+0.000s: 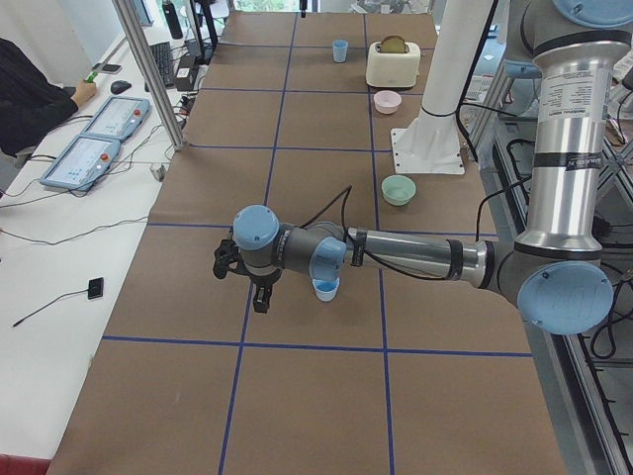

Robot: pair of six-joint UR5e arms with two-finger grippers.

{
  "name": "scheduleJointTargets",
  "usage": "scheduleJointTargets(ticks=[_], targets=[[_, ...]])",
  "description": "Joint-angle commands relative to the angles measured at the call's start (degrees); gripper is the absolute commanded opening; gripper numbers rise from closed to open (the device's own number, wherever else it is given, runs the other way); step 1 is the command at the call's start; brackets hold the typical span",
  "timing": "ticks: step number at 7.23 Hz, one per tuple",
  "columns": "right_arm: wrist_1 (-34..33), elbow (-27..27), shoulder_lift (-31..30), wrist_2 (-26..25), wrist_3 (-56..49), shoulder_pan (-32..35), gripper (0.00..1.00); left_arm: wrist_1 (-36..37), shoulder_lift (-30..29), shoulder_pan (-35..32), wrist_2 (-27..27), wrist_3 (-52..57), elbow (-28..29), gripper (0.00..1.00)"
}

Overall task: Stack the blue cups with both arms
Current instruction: 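Lower both grippers toward the light blue cups on each side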

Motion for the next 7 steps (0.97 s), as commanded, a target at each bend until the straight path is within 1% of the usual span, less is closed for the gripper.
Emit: scheduleJointTargets(ticks=[1,2,3,4,5,7], targets=[[8.0,1.6,-8.4,1.4,0.1,0.0,1.0,-14.0,7.0,4.6,0.2,-8.8,-0.7,0.96],[10.7,2.2,-11.4,1.3,0.1,-0.1,1.0,-18.6,9.3,7.2,0.3,-11.8,-0.7,0.96],[12.9,2.2,-13.5,1.5,-0.1,-0.1,1.0,-21.5,10.8,9.2,0.7,-14.1,-0.8,0.96],[15.0,2.3,-15.3,1.6,-0.1,-0.2,1.0,-24.1,12.1,12.3,3.9,-16.6,-0.8,0.95],[16.2,2.3,-16.1,1.7,-0.1,-0.6,1.0,-26.8,13.4,14.9,5.2,-18.1,-0.7,0.95],[16.3,2.3,-16.3,1.7,-0.2,-1.0,1.0,-27.1,13.7,17.8,4.9,-19.8,-0.9,0.91]])
